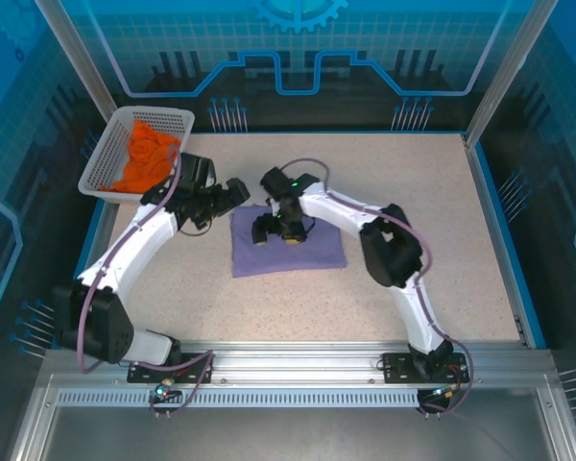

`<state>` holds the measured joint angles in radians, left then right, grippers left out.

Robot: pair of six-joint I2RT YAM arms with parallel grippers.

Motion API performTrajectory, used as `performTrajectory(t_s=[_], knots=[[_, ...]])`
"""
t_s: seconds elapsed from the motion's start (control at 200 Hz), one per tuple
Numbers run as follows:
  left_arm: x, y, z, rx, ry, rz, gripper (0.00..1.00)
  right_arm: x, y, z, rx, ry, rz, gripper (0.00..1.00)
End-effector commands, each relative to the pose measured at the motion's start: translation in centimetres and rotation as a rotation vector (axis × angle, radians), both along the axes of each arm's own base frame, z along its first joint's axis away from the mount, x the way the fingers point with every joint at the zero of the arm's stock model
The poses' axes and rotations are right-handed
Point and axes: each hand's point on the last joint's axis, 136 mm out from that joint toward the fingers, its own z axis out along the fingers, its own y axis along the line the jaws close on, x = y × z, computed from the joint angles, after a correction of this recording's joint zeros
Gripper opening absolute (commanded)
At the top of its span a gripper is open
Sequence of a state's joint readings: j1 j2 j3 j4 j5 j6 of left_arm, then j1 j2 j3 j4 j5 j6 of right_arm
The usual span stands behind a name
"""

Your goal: Fold and stack the t-shirts

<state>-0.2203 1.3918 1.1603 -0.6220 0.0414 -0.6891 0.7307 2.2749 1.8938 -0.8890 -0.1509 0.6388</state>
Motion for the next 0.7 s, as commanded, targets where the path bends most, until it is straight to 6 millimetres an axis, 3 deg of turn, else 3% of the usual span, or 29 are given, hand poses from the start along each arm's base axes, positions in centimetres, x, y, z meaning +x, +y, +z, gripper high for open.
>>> performTrajectory(t_s=[0.0,0.115,0.365,0.405,0.475,0.61,0.695], knots=[[-5.0,2.9,-4.1,0.107,0.185,0.087,0.99,-0.1,-4.1,-4.3,-0.234,0.087,-0.023,0.87],[-6.9,3.2,-4.5,0.106,0.219,0.085,0.99,1.9,-8.0,-6.3,-0.342,0.107,-0.071,0.87],[-8.9,4.0,-3.0,0.132,0.203,0.081,0.99,8.3,-21.0,-6.6,-0.44,0.11,-0.254,0.86],[-9.3,4.1,-2.9,0.136,0.206,0.079,0.99,9.7,-21.1,-6.6,-0.339,0.106,-0.253,0.99],[-9.8,4.3,-2.7,0.14,0.213,0.077,0.99,11.5,-21.2,-6.5,-0.248,0.123,-0.309,1.0],[-10.1,4.4,-2.0,0.14,0.213,0.082,0.99,14.2,-21.7,-5.3,-0.256,0.082,-0.334,1.0],[-10.2,4.3,-1.7,0.14,0.214,0.076,0.99,15.1,-23.5,-4.6,-0.259,0.086,-0.386,1.0]])
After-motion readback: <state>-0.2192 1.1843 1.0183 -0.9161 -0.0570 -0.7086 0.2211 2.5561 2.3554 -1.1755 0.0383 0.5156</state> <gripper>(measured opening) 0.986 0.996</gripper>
